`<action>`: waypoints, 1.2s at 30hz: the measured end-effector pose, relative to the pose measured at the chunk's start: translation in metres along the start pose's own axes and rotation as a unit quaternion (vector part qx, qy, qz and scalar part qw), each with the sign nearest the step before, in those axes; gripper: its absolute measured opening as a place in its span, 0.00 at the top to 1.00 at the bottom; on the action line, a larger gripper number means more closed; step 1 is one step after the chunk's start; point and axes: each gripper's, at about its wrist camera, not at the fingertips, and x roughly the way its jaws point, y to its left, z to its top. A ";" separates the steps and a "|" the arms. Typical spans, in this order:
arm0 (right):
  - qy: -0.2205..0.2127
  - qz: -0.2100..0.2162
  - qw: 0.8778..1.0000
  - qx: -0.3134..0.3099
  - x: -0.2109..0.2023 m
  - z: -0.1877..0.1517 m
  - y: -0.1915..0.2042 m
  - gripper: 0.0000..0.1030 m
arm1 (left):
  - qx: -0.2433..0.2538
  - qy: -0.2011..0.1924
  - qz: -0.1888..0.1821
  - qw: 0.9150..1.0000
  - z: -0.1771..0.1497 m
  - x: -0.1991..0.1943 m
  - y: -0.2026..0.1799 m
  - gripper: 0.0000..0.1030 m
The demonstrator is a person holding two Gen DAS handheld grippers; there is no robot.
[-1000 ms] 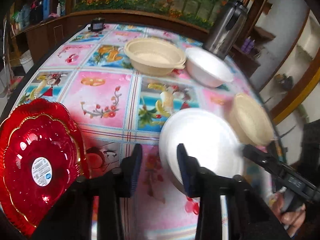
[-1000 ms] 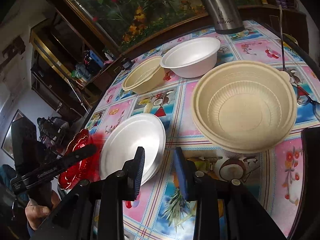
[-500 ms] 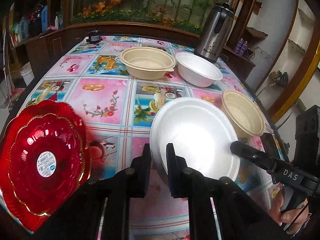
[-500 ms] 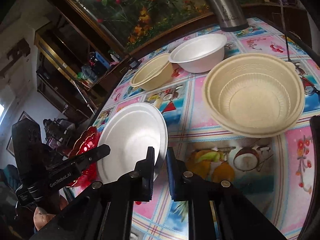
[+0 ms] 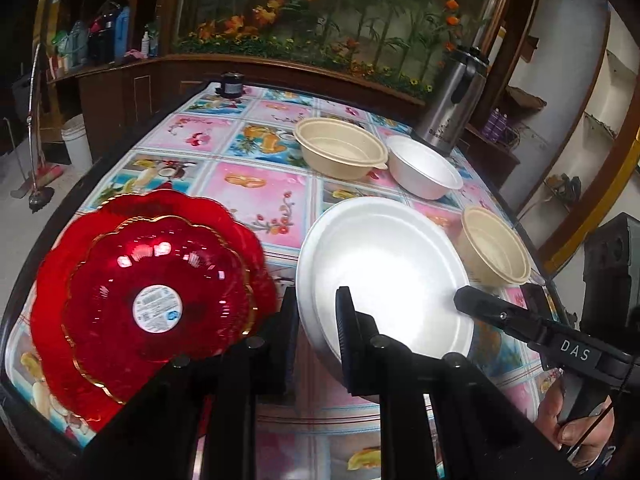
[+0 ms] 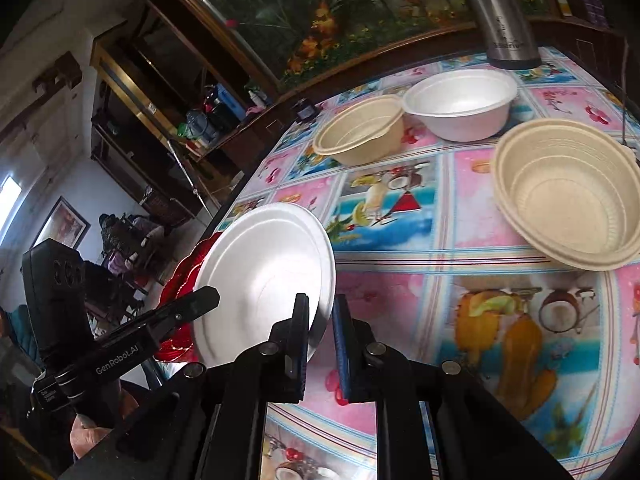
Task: Organize plates and bowls
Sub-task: 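Carry the white plate onto the red plate stack and open the left tool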
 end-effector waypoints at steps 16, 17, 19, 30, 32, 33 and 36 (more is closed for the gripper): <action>0.024 0.010 0.996 -0.082 0.048 0.012 0.084 0.87 | -0.070 -0.050 0.024 0.996 0.003 -0.051 0.074 0.79; 0.027 0.010 0.996 -0.085 0.052 0.012 0.089 0.87 | -0.074 -0.052 0.026 0.996 0.003 -0.053 0.079 0.79; 0.031 0.011 0.995 -0.090 0.059 0.012 0.095 0.87 | -0.082 -0.055 0.028 0.995 0.003 -0.056 0.086 0.79; 0.071 0.010 0.992 -0.107 0.105 0.008 0.121 0.87 | -0.118 -0.057 0.037 0.991 -0.006 -0.063 0.129 0.79; 0.077 0.010 0.991 -0.111 0.112 0.007 0.124 0.87 | -0.123 -0.054 0.038 0.990 -0.007 -0.061 0.135 0.79; 0.079 0.009 0.991 -0.112 0.114 0.007 0.125 0.87 | -0.128 -0.051 0.038 0.990 -0.008 -0.059 0.139 0.79; 0.090 0.008 0.989 -0.113 0.125 0.005 0.127 0.87 | -0.138 -0.044 0.042 0.989 -0.011 -0.054 0.148 0.79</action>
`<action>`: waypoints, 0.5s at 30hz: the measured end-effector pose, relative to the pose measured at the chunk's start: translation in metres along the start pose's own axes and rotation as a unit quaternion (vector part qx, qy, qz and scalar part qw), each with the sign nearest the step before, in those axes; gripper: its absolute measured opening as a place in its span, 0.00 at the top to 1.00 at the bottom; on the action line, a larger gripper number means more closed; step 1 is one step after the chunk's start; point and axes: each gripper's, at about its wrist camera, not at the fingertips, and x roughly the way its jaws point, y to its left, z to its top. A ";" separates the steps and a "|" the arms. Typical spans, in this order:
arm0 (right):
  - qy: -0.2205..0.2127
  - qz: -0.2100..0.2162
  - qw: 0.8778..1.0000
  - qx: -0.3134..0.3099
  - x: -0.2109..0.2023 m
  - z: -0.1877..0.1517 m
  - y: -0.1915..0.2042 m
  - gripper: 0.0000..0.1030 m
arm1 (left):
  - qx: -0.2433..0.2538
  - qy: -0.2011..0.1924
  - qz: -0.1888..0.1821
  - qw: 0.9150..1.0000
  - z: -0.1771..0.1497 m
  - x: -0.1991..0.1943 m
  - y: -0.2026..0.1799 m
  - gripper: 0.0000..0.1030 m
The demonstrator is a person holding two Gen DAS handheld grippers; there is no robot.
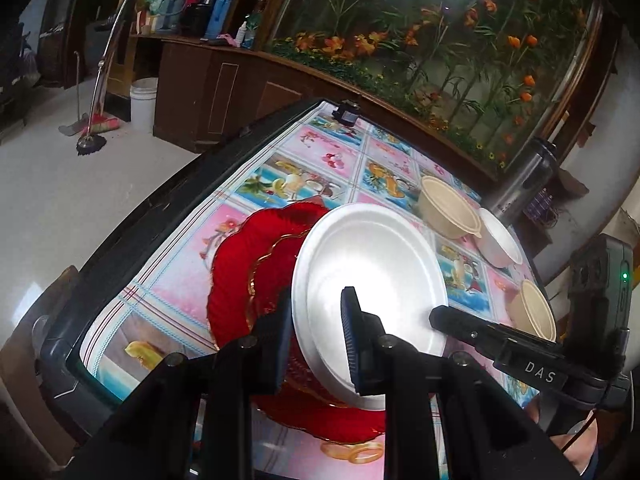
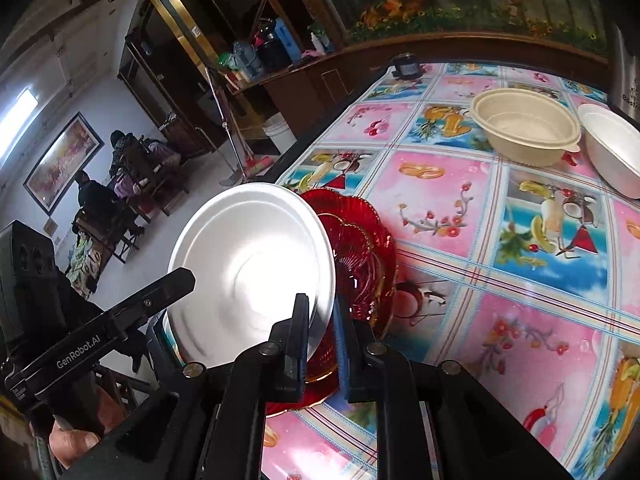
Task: Organize plates and bowls
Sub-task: 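Carry the white plate onto the red plate stack and open the left tool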
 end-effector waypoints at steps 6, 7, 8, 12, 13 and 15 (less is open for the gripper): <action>0.016 -0.008 1.000 -0.004 0.017 0.001 0.003 0.87 | -0.014 0.015 0.003 1.000 -0.002 0.015 0.010 0.79; 0.016 -0.011 1.000 -0.003 0.019 0.001 0.003 0.87 | -0.016 0.018 0.003 1.000 -0.002 0.018 0.011 0.79; 0.017 -0.014 1.000 -0.003 0.021 0.002 0.002 0.87 | -0.017 0.021 0.001 1.000 -0.002 0.021 0.011 0.79; 0.020 -0.019 1.000 0.003 0.024 0.003 -0.003 0.87 | -0.019 0.031 -0.001 0.999 -0.004 0.031 0.011 0.79; 0.020 -0.019 1.000 0.003 0.025 0.003 -0.004 0.87 | -0.019 0.034 -0.003 0.999 -0.004 0.033 0.010 0.79; 0.023 -0.018 1.000 0.005 0.027 0.003 -0.004 0.86 | -0.016 0.037 0.000 0.999 -0.006 0.036 0.009 0.79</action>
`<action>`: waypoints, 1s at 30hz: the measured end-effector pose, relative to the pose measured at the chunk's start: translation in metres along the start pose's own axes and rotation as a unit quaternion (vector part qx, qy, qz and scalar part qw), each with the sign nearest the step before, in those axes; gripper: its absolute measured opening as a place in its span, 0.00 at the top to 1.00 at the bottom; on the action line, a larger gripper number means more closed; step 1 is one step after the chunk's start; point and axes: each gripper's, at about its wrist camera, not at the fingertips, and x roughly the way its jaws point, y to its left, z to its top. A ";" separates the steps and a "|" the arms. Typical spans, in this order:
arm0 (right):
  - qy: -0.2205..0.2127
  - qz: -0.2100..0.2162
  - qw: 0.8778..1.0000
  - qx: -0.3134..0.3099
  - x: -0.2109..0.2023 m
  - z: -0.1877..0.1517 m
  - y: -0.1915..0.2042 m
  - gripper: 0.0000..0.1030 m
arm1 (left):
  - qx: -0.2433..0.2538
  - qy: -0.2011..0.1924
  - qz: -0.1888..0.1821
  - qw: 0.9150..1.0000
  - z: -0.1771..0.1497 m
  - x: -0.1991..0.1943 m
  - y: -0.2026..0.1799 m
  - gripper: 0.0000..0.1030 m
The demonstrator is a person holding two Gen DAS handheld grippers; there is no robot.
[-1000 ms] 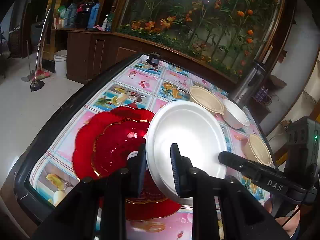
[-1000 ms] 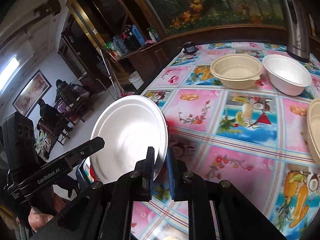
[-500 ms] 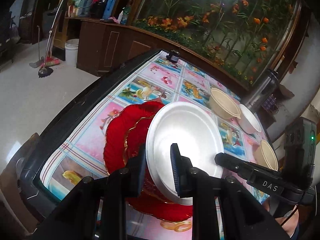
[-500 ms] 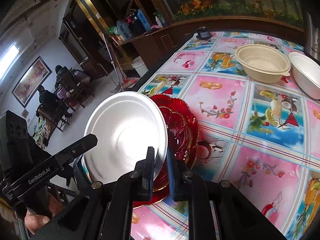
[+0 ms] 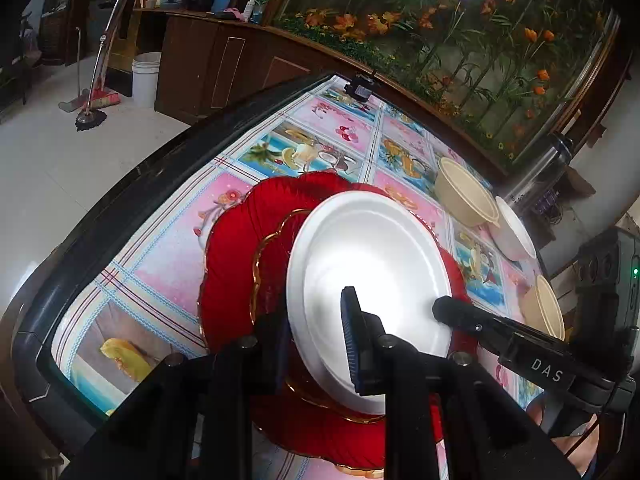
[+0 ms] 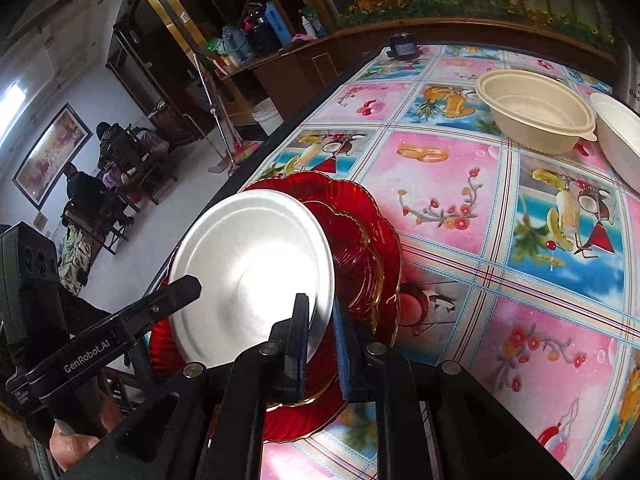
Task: Organize plates and bowls
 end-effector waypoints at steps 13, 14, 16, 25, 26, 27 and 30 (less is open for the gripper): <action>-0.027 0.005 1.000 -0.006 -0.020 0.001 -0.003 0.83 | -0.007 -0.027 0.002 1.000 0.003 -0.017 0.000 0.50; -0.029 0.008 1.000 -0.002 -0.023 0.002 -0.005 0.83 | -0.007 -0.029 0.001 1.000 0.003 -0.019 -0.001 0.50; -0.033 0.013 0.999 0.009 -0.031 0.006 -0.013 0.83 | -0.005 -0.035 0.002 0.999 0.004 -0.024 -0.004 0.50; -0.068 -0.043 0.995 0.059 -0.069 0.066 -0.077 0.83 | 0.033 -0.058 -0.016 0.998 0.003 -0.043 -0.030 0.49; -0.069 -0.061 0.994 0.062 -0.069 0.078 -0.085 0.83 | 0.040 -0.057 -0.021 0.997 0.002 -0.043 -0.034 0.49; -0.067 -0.074 0.993 0.061 -0.067 0.090 -0.093 0.83 | 0.048 -0.055 -0.026 0.997 0.001 -0.042 -0.040 0.49; -0.065 -0.104 0.989 0.081 -0.053 0.121 -0.120 0.83 | 0.065 -0.046 -0.034 0.996 -0.002 -0.036 -0.051 0.49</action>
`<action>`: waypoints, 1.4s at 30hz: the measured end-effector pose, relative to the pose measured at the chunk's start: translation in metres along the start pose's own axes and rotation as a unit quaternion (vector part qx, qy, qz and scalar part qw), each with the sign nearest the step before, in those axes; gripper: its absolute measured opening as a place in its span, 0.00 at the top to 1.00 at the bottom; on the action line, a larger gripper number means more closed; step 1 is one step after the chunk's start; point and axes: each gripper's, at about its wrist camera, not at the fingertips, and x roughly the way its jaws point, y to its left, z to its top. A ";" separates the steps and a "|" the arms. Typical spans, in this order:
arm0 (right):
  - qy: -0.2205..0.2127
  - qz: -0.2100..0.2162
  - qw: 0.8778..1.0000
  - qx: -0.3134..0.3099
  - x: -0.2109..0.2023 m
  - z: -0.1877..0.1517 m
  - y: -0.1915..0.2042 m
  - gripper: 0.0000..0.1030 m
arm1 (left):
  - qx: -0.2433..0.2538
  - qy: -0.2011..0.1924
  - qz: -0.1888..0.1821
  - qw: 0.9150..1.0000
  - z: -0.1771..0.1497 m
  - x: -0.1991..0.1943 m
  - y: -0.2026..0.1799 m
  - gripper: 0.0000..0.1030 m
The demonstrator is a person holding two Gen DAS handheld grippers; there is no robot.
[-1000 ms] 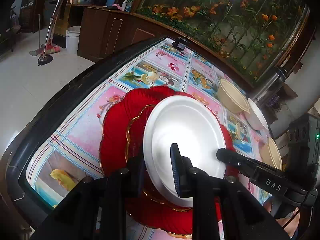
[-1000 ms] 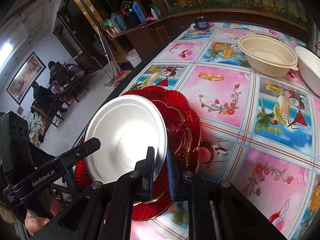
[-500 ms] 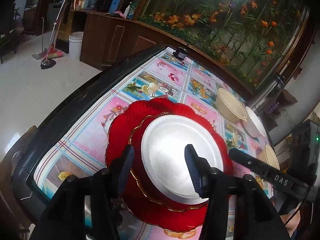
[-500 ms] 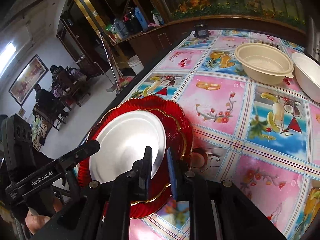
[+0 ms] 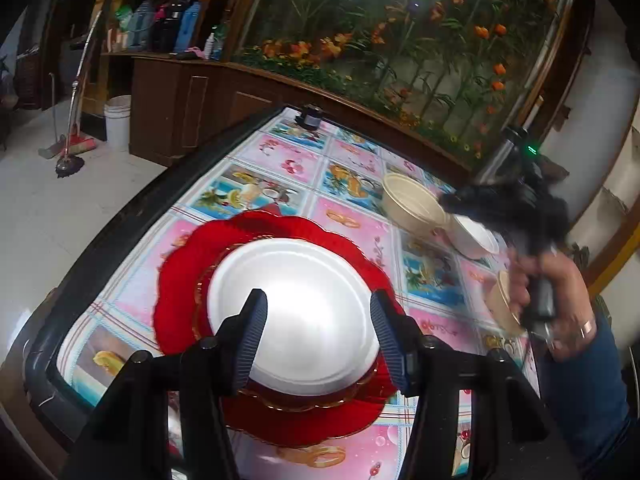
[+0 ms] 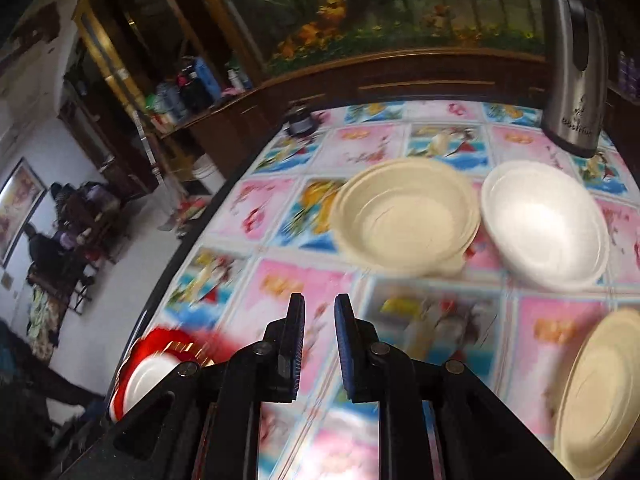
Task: Organize plates and bowls
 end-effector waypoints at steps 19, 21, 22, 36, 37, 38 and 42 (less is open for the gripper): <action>0.177 -0.025 0.982 -0.058 0.056 -0.019 -0.020 0.84 | 0.013 0.031 -0.029 0.999 -0.003 0.018 -0.020 0.49; 0.193 -0.020 0.977 -0.091 0.034 -0.051 -0.017 0.83 | 0.017 0.031 -0.034 0.999 -0.005 0.016 -0.026 0.49; 0.198 -0.021 0.974 -0.108 0.024 -0.065 -0.016 0.83 | 0.019 0.032 -0.036 0.999 -0.005 0.015 -0.028 0.49; -0.024 0.057 0.998 0.023 -0.163 -0.182 -0.105 0.75 | 0.057 0.105 -0.083 0.989 -0.036 0.047 -0.097 0.49; -0.022 0.059 0.997 0.034 -0.161 -0.186 -0.113 0.72 | 0.057 0.110 -0.083 0.989 -0.038 0.050 -0.099 0.49; -0.015 0.061 0.997 0.049 -0.156 -0.190 -0.122 0.72 | 0.055 0.115 -0.084 0.988 -0.040 0.054 -0.102 0.49; 0.004 0.092 0.993 0.078 -0.141 -0.192 -0.134 0.72 | 0.045 0.134 -0.083 0.986 -0.045 0.068 -0.107 0.46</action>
